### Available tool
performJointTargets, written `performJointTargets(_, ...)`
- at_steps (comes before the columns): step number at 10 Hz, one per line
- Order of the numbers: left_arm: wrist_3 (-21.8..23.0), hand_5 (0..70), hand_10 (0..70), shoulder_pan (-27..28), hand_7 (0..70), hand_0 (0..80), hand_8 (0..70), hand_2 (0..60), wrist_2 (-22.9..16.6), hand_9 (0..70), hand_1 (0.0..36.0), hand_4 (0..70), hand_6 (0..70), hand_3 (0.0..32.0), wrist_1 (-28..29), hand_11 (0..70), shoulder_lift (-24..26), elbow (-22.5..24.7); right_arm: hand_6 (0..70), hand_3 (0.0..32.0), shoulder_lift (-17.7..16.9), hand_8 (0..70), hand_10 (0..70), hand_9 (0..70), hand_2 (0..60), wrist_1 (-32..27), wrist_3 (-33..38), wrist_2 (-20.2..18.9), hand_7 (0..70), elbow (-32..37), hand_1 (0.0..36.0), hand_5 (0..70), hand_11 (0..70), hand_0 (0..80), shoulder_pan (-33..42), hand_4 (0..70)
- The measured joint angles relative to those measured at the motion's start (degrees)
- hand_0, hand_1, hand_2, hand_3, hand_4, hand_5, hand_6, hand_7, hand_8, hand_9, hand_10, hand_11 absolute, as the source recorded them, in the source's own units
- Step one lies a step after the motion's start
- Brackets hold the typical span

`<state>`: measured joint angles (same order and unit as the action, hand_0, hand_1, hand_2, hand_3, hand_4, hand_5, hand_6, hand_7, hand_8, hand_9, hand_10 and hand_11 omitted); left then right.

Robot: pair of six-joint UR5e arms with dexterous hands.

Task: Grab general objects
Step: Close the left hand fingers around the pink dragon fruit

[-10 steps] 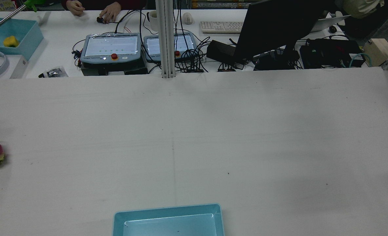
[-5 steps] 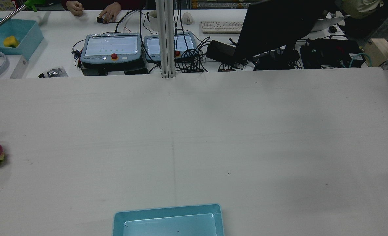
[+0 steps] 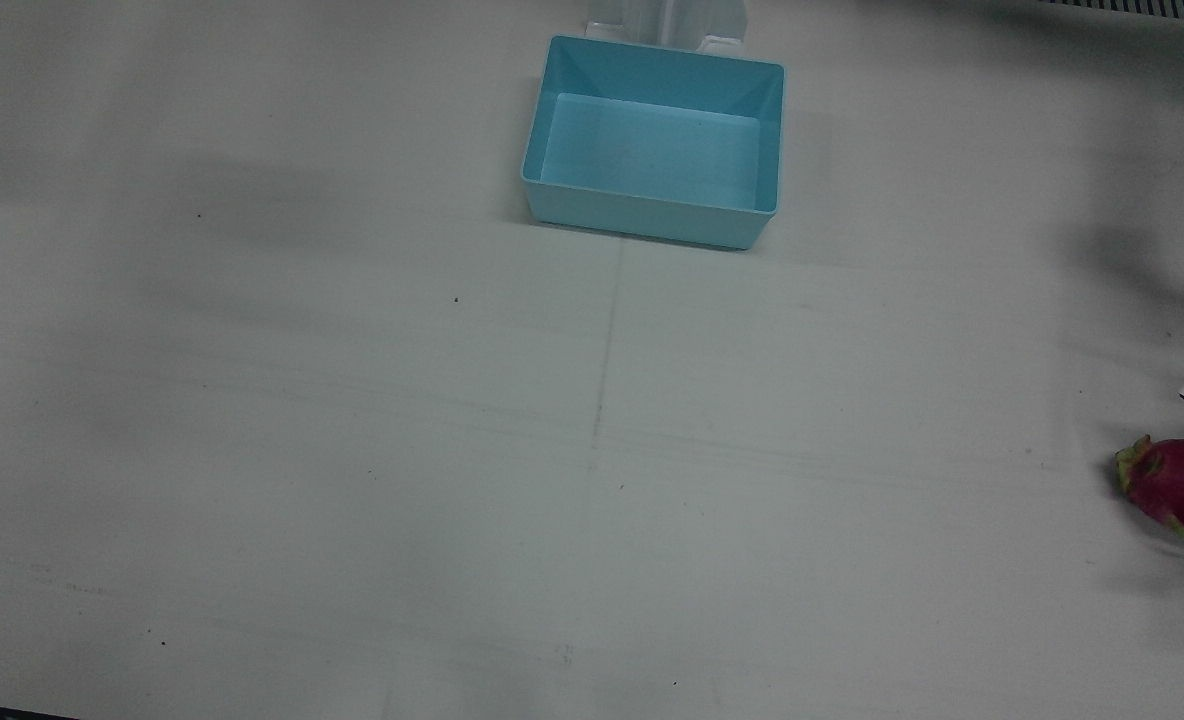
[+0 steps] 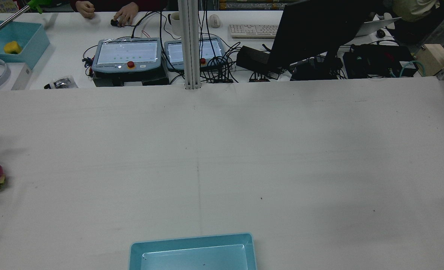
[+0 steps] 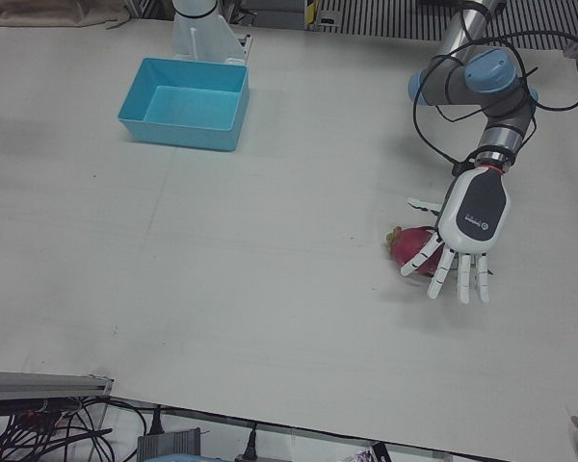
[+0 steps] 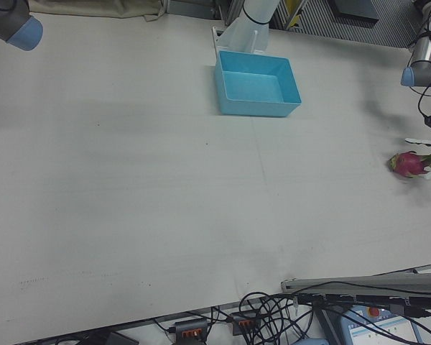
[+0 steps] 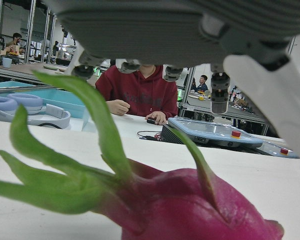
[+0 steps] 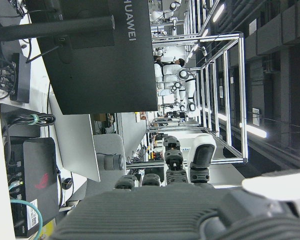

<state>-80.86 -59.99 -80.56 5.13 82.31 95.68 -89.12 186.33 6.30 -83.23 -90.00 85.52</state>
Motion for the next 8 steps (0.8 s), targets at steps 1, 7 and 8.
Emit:
performJointTargets(1, -0.04, 16.9, 0.0, 1.34, 7.0, 55.0, 0.0, 0.0, 1.21, 0.0, 14.5, 0.0, 0.0, 32.0, 0.07, 1.0, 0.21, -0.87, 0.0, 0.0, 0.0, 0.0, 0.0, 0.0, 0.0, 0.0, 0.0, 0.0, 0.0, 0.0, 0.0, 0.0, 0.0, 0.0, 0.0, 0.0)
performJointTargets(7, -0.39, 16.9, 0.0, 5.24, 7.0, 54.1, 0.0, 0.0, 5.0, 0.0, 14.2, 0.0, 0.0, 32.0, 2.67, 0.6, 0.39, -4.2, 0.0, 0.0, 0.0, 0.0, 0.0, 0.0, 0.0, 0.0, -0.03, 0.0, 0.0, -0.02, 0.0, 0.0, 0.0, 0.0, 0.0, 0.0)
performJointTargets(8, -0.46, 16.3, 0.0, 5.39, 6.8, 54.1, 0.0, 0.0, 5.19, 0.0, 14.0, 0.0, 0.0, 32.0, 2.97, 0.7, 0.42, -4.23, 0.0, 0.0, -0.02, 0.0, 0.0, 0.0, 0.0, 0.0, -0.05, 0.0, 0.0, -0.01, 0.0, 0.0, 0.0, 0.0, 0.0, 0.0)
